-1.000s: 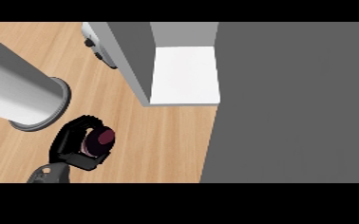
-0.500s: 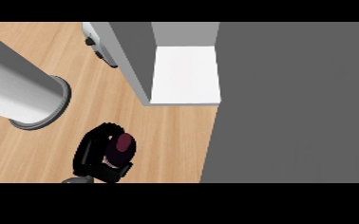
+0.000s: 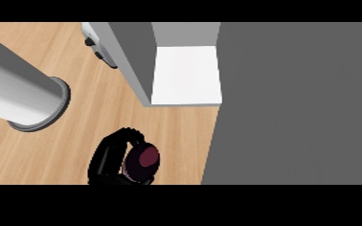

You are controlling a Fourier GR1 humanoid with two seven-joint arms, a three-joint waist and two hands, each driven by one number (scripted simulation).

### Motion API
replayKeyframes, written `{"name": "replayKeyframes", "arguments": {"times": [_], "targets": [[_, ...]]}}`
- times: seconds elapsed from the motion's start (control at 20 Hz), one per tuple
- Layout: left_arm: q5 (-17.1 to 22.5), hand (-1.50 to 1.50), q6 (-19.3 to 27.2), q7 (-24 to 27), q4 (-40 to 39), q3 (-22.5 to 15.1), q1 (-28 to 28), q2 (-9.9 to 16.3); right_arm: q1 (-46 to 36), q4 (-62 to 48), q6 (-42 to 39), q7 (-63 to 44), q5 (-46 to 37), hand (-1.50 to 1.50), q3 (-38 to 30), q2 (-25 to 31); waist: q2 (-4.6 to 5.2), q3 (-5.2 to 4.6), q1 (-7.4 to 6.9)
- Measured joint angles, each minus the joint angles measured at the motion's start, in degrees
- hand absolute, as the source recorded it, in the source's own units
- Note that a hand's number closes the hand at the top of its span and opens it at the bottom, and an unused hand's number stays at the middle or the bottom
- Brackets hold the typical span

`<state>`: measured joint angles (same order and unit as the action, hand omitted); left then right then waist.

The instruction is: Pick up the wine, place it into the cabinet and close the cabinet

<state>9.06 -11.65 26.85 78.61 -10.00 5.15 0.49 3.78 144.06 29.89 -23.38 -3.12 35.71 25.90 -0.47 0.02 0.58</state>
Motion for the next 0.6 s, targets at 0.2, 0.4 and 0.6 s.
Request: {"name": "replayKeyframes", "arguments": {"times": [0.2,0.4,0.6], "targets": [[0.16,1.50,6.47,-3.12,3.58,-4.13,-1.36,-0.30,1.00,0.00,-0.06,1.73,0.06,-1.50,-0.59,0.71,0.11,-0.01,0.15],[-0.31,1.50,11.77,-3.99,4.92,-6.02,-2.96,-0.41,2.43,0.16,-0.41,3.13,0.26,-1.50,-1.37,1.76,0.17,-0.02,0.31],[-0.91,1.50,18.04,-6.19,5.98,-7.73,-5.93,-0.45,4.12,0.29,-0.78,5.01,0.43,-1.50,-1.77,2.89,0.16,-0.02,0.60]]}}
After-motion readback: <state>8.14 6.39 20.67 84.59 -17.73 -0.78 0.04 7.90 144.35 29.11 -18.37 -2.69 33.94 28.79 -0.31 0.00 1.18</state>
